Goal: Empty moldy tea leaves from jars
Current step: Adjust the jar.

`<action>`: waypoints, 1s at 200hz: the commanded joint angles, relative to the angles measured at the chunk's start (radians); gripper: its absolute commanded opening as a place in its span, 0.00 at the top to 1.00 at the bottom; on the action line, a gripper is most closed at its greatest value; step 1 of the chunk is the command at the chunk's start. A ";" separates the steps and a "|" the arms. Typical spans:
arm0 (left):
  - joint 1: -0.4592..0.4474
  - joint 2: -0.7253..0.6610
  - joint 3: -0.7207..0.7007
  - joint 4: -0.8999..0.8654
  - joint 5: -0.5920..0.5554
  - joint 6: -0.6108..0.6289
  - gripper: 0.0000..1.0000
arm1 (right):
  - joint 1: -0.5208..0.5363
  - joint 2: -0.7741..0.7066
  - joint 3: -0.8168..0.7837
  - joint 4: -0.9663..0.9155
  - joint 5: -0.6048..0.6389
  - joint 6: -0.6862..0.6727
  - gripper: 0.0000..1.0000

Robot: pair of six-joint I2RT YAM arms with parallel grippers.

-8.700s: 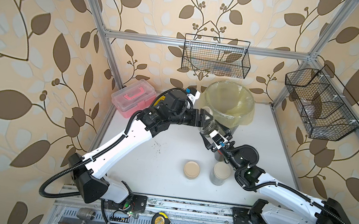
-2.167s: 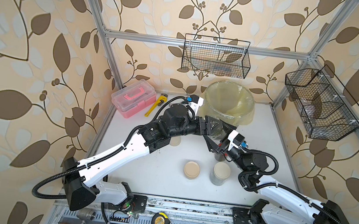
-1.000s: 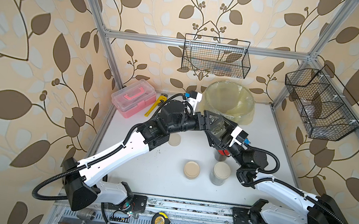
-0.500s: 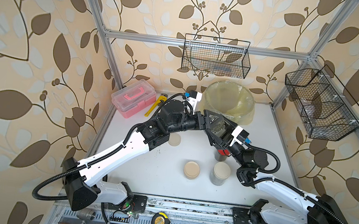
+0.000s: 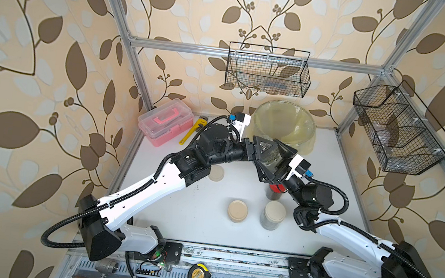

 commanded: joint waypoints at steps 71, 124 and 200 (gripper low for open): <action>0.004 -0.005 0.033 0.108 0.033 0.007 0.37 | -0.010 0.017 0.069 -0.002 -0.078 -0.002 0.27; 0.004 -0.058 0.015 0.080 -0.038 0.097 0.01 | -0.023 -0.028 0.072 -0.022 -0.049 0.026 0.45; 0.004 -0.199 0.052 -0.214 -0.269 0.562 0.01 | -0.278 -0.158 0.191 -0.467 -0.088 0.221 0.51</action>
